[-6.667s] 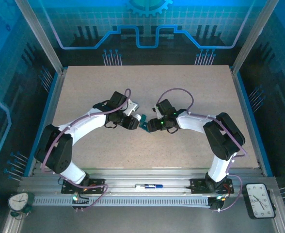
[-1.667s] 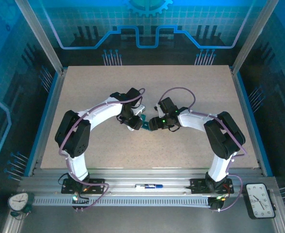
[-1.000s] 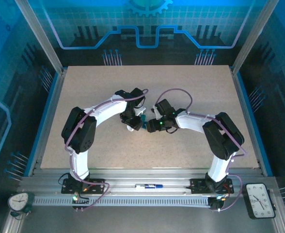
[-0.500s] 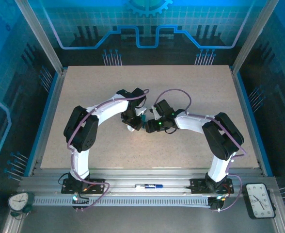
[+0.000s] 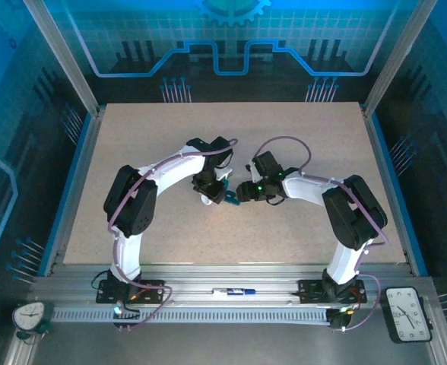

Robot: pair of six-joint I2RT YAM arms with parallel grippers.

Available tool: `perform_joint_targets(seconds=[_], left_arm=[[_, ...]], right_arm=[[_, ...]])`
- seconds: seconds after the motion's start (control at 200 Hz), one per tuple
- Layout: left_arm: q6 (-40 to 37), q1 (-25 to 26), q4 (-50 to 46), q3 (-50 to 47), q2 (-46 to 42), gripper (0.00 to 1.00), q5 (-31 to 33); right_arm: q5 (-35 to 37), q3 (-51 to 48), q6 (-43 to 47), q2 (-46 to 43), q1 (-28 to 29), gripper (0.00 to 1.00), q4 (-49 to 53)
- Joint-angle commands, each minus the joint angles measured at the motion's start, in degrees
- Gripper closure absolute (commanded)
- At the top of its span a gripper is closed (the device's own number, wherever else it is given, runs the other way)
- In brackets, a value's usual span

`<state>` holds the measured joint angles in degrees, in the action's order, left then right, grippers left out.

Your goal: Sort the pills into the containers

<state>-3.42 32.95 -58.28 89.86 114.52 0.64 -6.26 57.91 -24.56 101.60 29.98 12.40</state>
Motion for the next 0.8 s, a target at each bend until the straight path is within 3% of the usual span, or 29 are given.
perform_joint_targets(seconds=[0.0, 0.795], left_arm=[[-1.13, 0.64, -3.33, 2.34, 1.57, 1.00, 1.19], [-1.98, 1.54, -5.98, 4.16, 3.34, 1.00, 3.22]], right_arm=[[-0.57, 2.41, -0.14, 0.23, -0.95, 0.37, 0.76], [-1.95, 5.75, -0.28, 5.88, -1.69, 0.40, 1.63]])
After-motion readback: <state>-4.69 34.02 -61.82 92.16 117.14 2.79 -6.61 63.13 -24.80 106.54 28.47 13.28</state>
